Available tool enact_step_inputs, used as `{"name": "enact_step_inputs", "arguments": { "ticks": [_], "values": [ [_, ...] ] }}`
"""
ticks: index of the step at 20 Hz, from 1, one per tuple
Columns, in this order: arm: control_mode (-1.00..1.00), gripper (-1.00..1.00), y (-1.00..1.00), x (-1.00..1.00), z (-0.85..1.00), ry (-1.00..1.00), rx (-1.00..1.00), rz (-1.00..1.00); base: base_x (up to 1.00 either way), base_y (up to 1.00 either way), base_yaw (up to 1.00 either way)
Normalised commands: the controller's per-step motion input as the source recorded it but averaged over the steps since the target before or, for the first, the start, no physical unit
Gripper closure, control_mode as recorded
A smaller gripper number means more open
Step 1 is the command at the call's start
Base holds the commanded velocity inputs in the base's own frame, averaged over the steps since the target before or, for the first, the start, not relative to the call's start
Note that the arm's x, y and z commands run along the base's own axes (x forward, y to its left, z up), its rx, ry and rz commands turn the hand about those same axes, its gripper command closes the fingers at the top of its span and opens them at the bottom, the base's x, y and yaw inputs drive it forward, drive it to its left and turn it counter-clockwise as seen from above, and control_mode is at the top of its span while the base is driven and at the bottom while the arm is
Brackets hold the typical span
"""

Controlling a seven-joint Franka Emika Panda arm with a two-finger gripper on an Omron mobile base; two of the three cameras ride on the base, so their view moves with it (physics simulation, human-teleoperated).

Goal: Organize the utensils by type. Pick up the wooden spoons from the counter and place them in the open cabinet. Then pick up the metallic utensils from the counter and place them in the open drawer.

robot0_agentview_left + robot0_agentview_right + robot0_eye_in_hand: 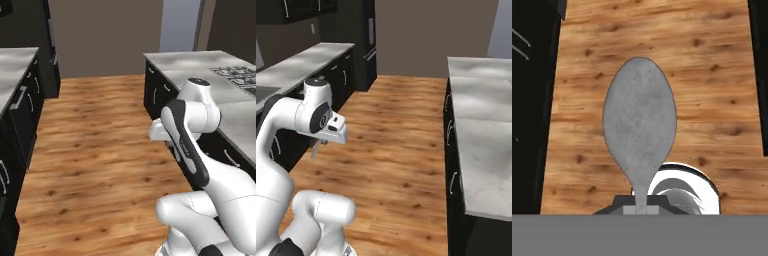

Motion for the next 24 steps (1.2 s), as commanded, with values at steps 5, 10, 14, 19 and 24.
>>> {"name": "enact_step_inputs", "arguments": {
  "ticks": [5,10,14,19,24],
  "values": [
    [1.0,1.0,0.0,0.0,0.0,0.0,0.0,0.0,0.9,0.0,0.39],
    [1.0,1.0,0.0,0.0,0.0,0.0,0.0,0.0,0.69,0.0,0.49],
    [1.0,1.0,0.0,0.0,0.0,0.0,0.0,0.0,0.56,0.0,0.53],
    [1.0,1.0,0.0,0.0,0.0,0.0,0.0,0.0,0.56,-0.01,0.51],
    [1.0,1.0,0.0,0.0,0.0,0.0,0.0,0.0,0.74,-0.09,0.49]
  ]
}}
